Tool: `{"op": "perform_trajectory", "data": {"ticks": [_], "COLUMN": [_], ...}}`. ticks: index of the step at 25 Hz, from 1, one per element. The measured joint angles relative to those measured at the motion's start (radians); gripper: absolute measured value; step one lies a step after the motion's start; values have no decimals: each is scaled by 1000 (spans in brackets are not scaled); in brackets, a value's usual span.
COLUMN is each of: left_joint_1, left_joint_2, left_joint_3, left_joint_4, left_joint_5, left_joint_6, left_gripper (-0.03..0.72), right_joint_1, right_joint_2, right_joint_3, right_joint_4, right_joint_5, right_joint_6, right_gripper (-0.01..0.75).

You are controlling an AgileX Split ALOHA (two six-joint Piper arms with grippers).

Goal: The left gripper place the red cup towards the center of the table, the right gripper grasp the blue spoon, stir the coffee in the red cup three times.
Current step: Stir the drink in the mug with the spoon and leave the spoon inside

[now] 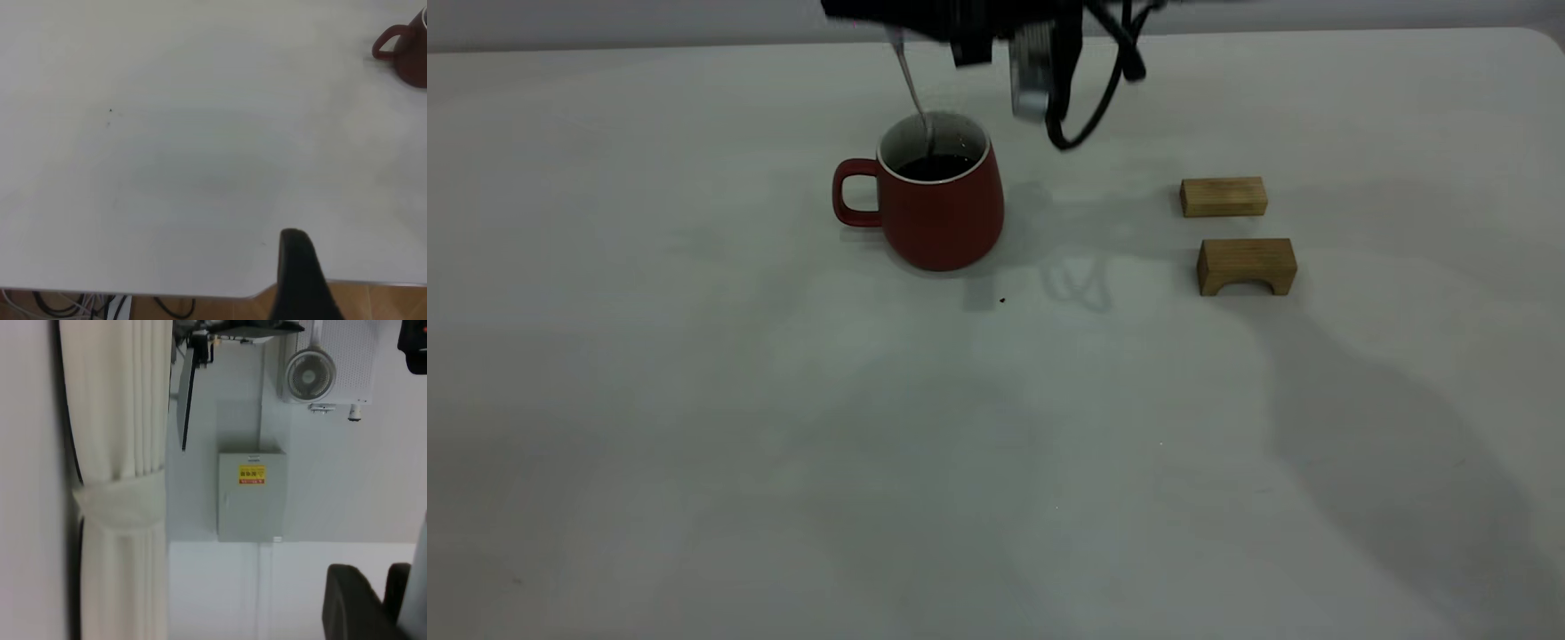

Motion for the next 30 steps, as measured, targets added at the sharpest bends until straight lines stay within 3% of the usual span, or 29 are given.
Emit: {"op": "perform_trajectory", "data": {"ticks": [12, 19, 24, 30], "left_joint_1": [0, 0, 0, 0], "left_joint_2": [0, 0, 0, 0], "left_joint_3": [0, 0, 0, 0], "left_joint_4": [0, 0, 0, 0], "left_joint_5": [0, 0, 0, 0], "left_joint_6": [0, 1, 1, 1], "left_gripper": [521, 521, 521, 521], "right_joint_1": [0, 11, 6, -36], "right_joint_2": [88, 164, 179, 172], "right_joint_3": [-11, -182, -217, -218], "right_joint_4": [3, 0, -5, -151], "right_joint_5": [-2, -1, -4, -55], "right_joint_6": [1, 1, 2, 2], "right_gripper": [118, 118, 118, 118]}}
